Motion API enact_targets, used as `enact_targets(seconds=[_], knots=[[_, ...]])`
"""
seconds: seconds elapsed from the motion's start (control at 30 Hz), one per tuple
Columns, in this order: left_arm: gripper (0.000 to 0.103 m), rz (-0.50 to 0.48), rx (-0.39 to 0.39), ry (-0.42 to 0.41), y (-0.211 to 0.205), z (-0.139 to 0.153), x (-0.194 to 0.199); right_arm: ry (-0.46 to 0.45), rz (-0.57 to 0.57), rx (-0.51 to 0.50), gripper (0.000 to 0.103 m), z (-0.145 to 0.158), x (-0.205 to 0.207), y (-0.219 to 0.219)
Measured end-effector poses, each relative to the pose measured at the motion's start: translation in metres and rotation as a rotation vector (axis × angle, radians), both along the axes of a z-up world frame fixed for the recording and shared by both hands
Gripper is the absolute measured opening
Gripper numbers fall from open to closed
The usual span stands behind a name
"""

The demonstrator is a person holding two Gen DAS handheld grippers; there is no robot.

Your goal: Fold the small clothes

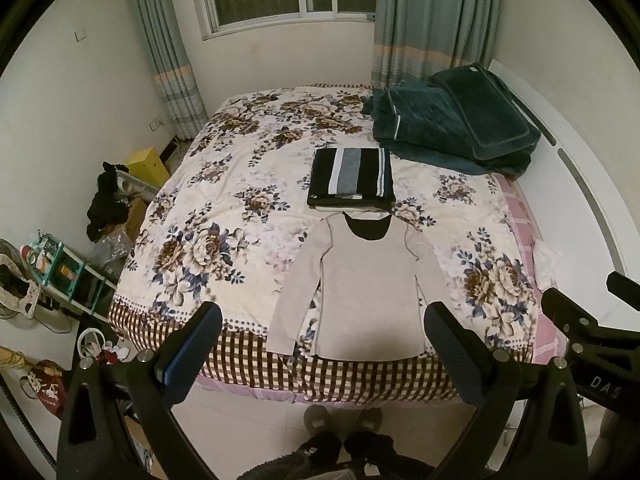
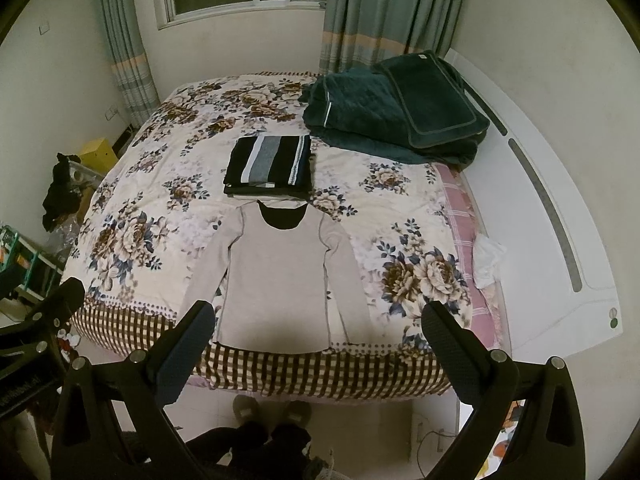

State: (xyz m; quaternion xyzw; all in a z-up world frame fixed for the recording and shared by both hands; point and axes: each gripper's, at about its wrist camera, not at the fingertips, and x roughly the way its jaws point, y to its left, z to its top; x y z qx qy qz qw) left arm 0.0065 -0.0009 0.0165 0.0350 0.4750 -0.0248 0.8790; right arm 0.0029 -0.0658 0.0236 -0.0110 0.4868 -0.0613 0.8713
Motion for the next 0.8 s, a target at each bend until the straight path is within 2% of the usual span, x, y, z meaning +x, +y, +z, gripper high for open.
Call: enact_targets(seconds=[0.8], knots=[[0.103,0.000,-0.003,-0.008,0.0022,0.0021,-0.0044,0.000,0.009,-0.006,0.103,0.0074,-0.0045,0.0010]])
